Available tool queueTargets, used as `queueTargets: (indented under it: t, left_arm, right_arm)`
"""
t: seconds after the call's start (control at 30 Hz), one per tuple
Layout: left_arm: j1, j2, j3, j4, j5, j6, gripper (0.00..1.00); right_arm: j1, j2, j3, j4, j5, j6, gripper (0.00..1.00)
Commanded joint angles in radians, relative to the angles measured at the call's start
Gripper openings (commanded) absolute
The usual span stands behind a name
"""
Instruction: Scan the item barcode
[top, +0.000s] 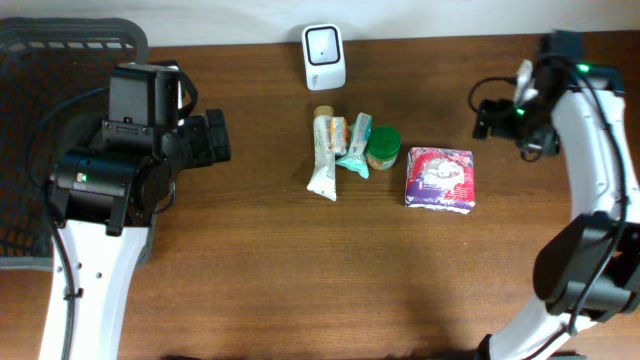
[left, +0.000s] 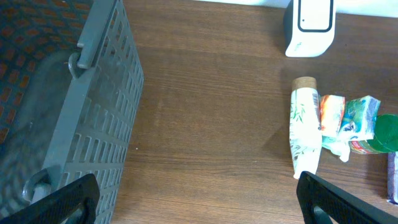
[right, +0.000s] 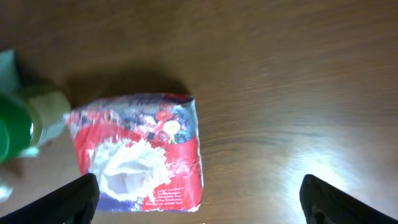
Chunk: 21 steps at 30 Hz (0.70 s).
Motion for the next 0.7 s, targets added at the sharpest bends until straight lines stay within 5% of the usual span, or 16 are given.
queueTargets:
  t: [0.0,0.33,0.43,0.57,0.67]
  left_arm:
    - [0.003,0.000,-0.002,-0.002,-0.013,0.015,0.99]
    - [0.003,0.000,-0.002,-0.005,-0.014,0.015,0.99]
    - [0.003,0.000,-0.002,-0.006,-0.014,0.015,0.99]
    - [0.003,0.000,-0.002,-0.006,-0.014,0.015,0.99]
    - [0.003,0.000,-0.002,-0.006,-0.014,0.016,0.99]
  right_arm:
    - [-0.076,0.087,-0.079,0.032,-0.362,-0.174,0.98]
    - [-0.104,0.249,-0.269,0.196,-0.619,-0.243,0.77]
    - [-0.103,0.249,-0.288,0.220,-0.653,-0.233,0.59]
    - [-0.103,0.246,-0.278,0.220,-0.770,-0.208,0.06]
    - [-0.103,0.237,-0.219,0.230,-0.771,-0.123,0.04]
